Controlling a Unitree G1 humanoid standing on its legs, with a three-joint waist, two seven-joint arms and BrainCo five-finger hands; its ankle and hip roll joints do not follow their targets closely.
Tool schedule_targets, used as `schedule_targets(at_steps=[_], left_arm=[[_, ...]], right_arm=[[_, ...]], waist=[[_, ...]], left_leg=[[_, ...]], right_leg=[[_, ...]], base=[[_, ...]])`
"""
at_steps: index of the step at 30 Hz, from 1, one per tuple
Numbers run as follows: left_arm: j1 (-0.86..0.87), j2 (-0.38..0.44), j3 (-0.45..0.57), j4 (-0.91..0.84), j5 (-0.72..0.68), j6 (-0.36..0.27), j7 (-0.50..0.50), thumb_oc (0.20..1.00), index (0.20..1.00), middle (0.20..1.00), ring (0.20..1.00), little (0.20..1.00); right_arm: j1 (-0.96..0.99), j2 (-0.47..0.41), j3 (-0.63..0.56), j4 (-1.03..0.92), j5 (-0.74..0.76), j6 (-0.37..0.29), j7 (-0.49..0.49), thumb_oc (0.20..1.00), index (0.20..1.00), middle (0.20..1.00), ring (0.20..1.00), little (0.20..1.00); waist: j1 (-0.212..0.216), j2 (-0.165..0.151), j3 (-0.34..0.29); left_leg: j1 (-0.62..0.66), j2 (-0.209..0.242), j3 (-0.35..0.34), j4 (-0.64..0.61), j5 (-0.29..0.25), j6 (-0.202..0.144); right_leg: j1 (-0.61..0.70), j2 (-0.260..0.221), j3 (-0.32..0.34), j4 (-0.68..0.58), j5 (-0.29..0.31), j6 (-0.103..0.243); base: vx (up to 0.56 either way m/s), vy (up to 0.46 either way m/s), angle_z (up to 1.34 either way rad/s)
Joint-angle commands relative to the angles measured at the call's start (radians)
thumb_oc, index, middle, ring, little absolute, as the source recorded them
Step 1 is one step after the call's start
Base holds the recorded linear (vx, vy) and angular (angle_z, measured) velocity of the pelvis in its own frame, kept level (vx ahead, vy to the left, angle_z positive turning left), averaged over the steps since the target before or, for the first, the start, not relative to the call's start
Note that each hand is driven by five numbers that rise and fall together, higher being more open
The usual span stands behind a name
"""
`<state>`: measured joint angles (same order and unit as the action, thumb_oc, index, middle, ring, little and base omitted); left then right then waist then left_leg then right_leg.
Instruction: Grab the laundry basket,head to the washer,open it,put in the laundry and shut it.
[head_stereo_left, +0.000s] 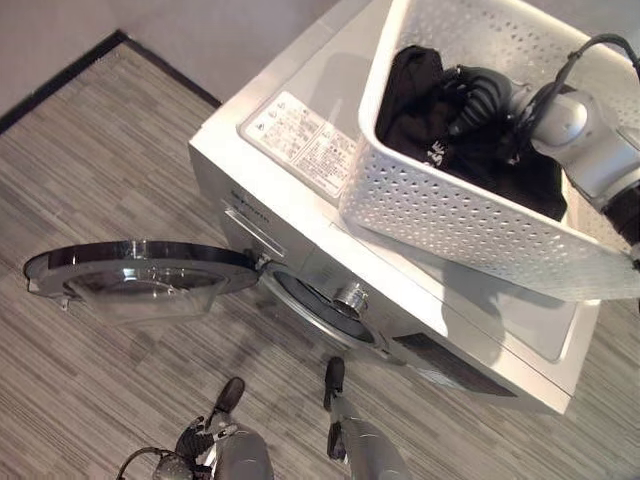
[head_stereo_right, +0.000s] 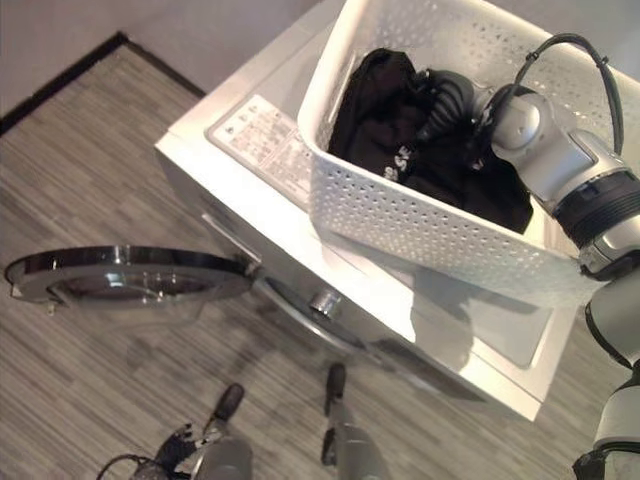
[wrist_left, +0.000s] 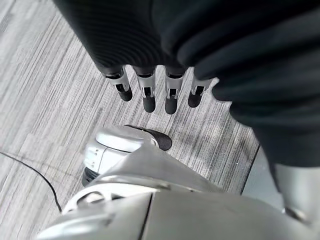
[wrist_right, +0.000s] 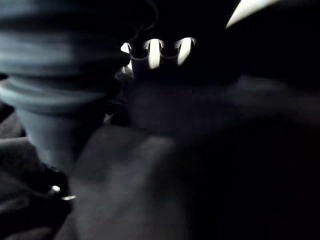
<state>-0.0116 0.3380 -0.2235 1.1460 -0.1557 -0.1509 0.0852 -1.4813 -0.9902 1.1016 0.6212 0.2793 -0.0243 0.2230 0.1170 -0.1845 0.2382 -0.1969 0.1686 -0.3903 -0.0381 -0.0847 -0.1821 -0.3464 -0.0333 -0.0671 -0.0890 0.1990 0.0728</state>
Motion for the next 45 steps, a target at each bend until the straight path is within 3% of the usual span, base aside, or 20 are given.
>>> schedule_targets(at_steps=[1,2,3,7,13,14,23,24,30,32,39,45], left_arm=[[-0.03,0.012,-0.043,0.01,-0.008,-0.007,0.011,1.0,1.0,1.0,1.0,1.0],[-0.031,0.012,-0.044,0.008,-0.007,-0.009,0.011,1.0,1.0,1.0,1.0,1.0],[-0.031,0.01,-0.045,0.006,-0.005,-0.01,0.011,1.0,1.0,1.0,1.0,1.0],[-0.039,0.004,-0.052,0.003,0.01,-0.012,0.017,1.0,1.0,1.0,1.0,1.0],[-0.054,0.0,-0.05,0.029,0.012,-0.01,0.035,1.0,1.0,1.0,1.0,1.0],[-0.058,-0.002,-0.043,0.046,0.014,-0.008,0.045,1.0,1.0,1.0,1.0,1.0],[-0.051,-0.003,-0.022,0.079,0.019,-0.008,0.05,1.0,1.0,1.0,1.0,1.0],[-0.048,-0.009,-0.018,0.098,0.025,-0.006,0.05,1.0,1.0,1.0,1.0,1.0],[-0.033,-0.011,-0.006,0.151,0.032,0.003,0.06,1.0,1.0,1.0,1.0,1.0],[-0.022,-0.021,-0.001,0.172,0.025,0.013,0.065,1.0,1.0,1.0,1.0,1.0],[0.005,-0.047,0.012,0.195,0.01,0.031,0.072,1.0,1.0,1.0,1.0,1.0],[0.016,-0.058,0.01,0.198,0.011,0.032,0.073,1.0,1.0,1.0,1.0,1.0]], right_arm=[[0.029,-0.012,0.14,-0.044,-0.003,0.02,0.098,0.89,0.89,0.89,0.89,0.89],[0.033,-0.017,0.15,-0.062,0.01,0.019,0.109,0.363,0.363,0.363,0.363,0.363],[0.04,-0.024,0.157,-0.08,0.025,0.021,0.119,0.2,0.2,0.2,0.2,0.2],[0.049,-0.046,0.166,-0.113,0.084,0.012,0.122,0.2,0.2,0.2,0.2,0.2],[0.005,-0.053,0.114,-0.097,0.14,-0.017,0.052,0.2,0.2,0.2,0.2,0.2],[-0.012,-0.077,0.049,-0.104,0.201,-0.043,0.003,0.2,0.2,0.2,0.2,0.2],[-0.007,-0.165,-0.16,-0.102,0.371,-0.1,-0.097,0.2,0.2,0.2,0.2,0.2],[0.0,-0.17,-0.237,-0.072,0.415,-0.117,-0.13,0.2,0.2,0.2,0.2,0.2],[-0.027,-0.117,-0.402,-0.023,0.504,-0.157,-0.236,0.2,0.2,0.2,0.2,0.2],[-0.056,-0.055,-0.453,0.008,0.499,-0.16,-0.295,0.2,0.2,0.2,0.2,0.2],[-0.078,0.022,-0.511,0.073,0.439,-0.15,-0.38,0.2,0.2,0.2,0.2,0.2],[-0.096,0.003,-0.549,0.134,0.39,-0.154,-0.443,0.2,0.2,0.2,0.2,0.2]], waist=[[0.067,-0.025,0.042],[0.068,-0.026,0.044],[0.069,-0.027,0.045],[0.067,-0.028,0.04],[0.051,-0.027,0.02],[0.035,-0.027,0.0],[-0.002,-0.026,-0.062],[-0.013,-0.019,-0.083],[-0.034,-0.005,-0.129],[-0.042,0.005,-0.154],[-0.052,0.027,-0.197],[-0.057,0.035,-0.218]], left_leg=[[0.033,-0.043,0.01,-0.049,0.081,0.081],[0.032,-0.042,0.009,-0.049,0.081,0.08],[0.032,-0.041,0.009,-0.049,0.081,0.079],[0.038,-0.042,0.011,-0.049,0.079,0.078],[0.055,-0.045,0.022,-0.049,0.072,0.078],[0.07,-0.047,0.027,-0.049,0.064,0.079],[0.123,-0.057,0.044,-0.049,0.035,0.088],[0.141,-0.061,0.047,-0.049,0.025,0.093],[0.189,-0.069,0.064,-0.049,0.001,0.105],[0.213,-0.075,0.073,-0.049,-0.01,0.111],[0.254,-0.091,0.085,-0.049,-0.029,0.127],[0.278,-0.102,0.093,-0.049,-0.04,0.138]], right_leg=[[-0.004,-0.057,-0.023,0.12,-0.138,0.043],[-0.004,-0.056,-0.022,0.118,-0.139,0.042],[-0.003,-0.054,-0.023,0.118,-0.14,0.042],[0.006,-0.052,-0.022,0.114,-0.144,0.042],[0.02,-0.054,-0.012,0.113,-0.147,0.045],[0.03,-0.056,-0.006,0.113,-0.149,0.048],[0.073,-0.063,0.01,0.103,-0.144,0.055],[0.087,-0.065,0.016,0.1,-0.142,0.057],[0.121,-0.07,0.032,0.092,-0.134,0.061],[0.137,-0.073,0.045,0.09,-0.132,0.063],[0.168,-0.084,0.063,0.087,-0.129,0.068],[0.18,-0.092,0.079,0.088,-0.124,0.076]], base=[[0.0,0.0,0.0],[0.0,0.0,0.0],[0.0,0.0,0.0],[0.0,0.0,0.0],[0.0,0.014,0.0],[0.01,0.034,0.0],[0.02,0.038,-0.04],[0.05,0.046,-0.04],[0.04,0.054,-0.12],[0.04,0.078,-0.12],[0.03,0.059,-0.09],[0.01,0.042,-0.07]])
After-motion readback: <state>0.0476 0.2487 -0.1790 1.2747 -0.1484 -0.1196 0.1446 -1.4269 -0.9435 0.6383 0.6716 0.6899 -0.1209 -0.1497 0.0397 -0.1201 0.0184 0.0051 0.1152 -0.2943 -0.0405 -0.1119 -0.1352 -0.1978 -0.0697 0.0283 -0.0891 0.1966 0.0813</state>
